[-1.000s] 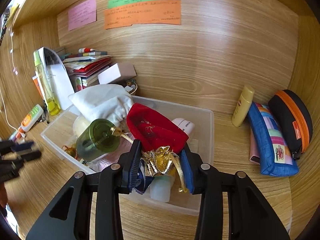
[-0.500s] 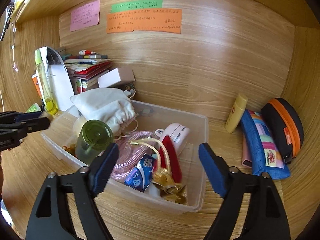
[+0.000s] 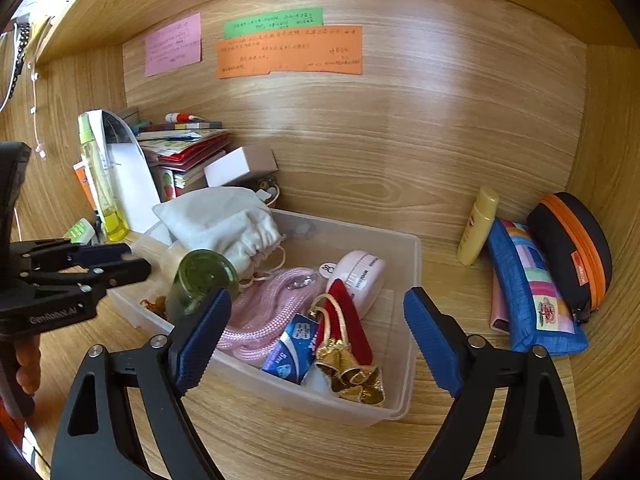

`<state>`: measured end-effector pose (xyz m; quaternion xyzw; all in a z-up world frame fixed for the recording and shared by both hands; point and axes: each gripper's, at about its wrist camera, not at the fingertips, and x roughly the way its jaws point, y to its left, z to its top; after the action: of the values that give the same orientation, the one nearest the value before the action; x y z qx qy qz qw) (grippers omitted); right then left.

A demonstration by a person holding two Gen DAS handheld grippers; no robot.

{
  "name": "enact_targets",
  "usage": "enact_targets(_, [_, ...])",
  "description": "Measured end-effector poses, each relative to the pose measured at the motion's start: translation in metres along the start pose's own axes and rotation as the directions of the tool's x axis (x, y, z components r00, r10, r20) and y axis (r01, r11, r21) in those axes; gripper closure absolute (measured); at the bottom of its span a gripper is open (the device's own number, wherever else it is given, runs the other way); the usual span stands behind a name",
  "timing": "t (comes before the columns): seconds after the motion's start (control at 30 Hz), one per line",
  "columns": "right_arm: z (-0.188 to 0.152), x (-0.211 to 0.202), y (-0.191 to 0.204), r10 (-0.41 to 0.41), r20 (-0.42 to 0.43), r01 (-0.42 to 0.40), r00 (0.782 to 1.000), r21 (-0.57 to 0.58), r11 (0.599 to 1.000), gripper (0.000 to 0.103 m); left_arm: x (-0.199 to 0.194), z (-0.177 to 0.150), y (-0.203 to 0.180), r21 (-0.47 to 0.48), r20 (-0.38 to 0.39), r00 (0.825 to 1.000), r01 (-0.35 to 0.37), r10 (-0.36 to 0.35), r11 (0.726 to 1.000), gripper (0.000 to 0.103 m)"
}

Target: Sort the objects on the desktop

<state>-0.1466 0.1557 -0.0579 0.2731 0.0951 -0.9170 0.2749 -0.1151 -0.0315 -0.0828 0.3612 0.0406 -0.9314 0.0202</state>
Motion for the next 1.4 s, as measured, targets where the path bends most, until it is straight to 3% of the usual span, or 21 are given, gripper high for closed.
enact_targets(0.1, [0.0,-0.001,0.0,-0.005,0.015,0.005,1.0,0.003,1.0,0.002,-0.004,-0.002,-0.001,0.0,0.009,1.0,0.001,-0.001,1.0,0.064])
enact_targets(0.37, [0.002,-0.002,0.002,-0.011,0.023,0.011,1.0,-0.005,1.0,0.002,-0.026,-0.004,-0.004,0.014,0.065,0.998,-0.011,0.01,1.0,0.062])
enact_targets(0.5, [0.005,-0.011,0.003,-0.003,0.047,0.004,0.999,-0.006,1.0,0.002,-0.04,-0.005,-0.005,0.019,0.113,0.993,-0.038,0.035,0.999,0.046])
enact_targets(0.73, [0.01,-0.033,0.009,-0.008,0.085,0.01,0.996,-0.026,1.0,0.001,-0.065,-0.006,-0.007,0.014,0.173,0.984,-0.041,0.038,0.999,0.038])
enact_targets(0.8, [0.009,-0.04,0.011,-0.02,0.101,0.023,0.995,-0.029,0.999,0.001,-0.07,-0.008,-0.01,0.018,0.19,0.981,-0.048,0.044,0.999,0.02])
enact_targets(0.83, [0.009,-0.044,0.012,-0.024,0.11,0.027,0.994,-0.026,0.999,0.001,-0.073,-0.009,-0.011,0.017,0.205,0.978,-0.053,0.049,0.998,0.016])
enact_targets(1.0, [0.008,-0.057,0.014,-0.015,0.134,0.017,0.991,-0.016,1.0,0.0,-0.089,-0.013,-0.019,0.024,0.241,0.97,-0.047,0.04,0.999,0.006])
enact_targets(1.4, [-0.008,-0.079,0.002,0.01,0.131,-0.016,0.991,0.051,0.999,0.0,-0.107,-0.028,-0.036,0.013,0.25,0.967,-0.049,0.044,0.999,0.005])
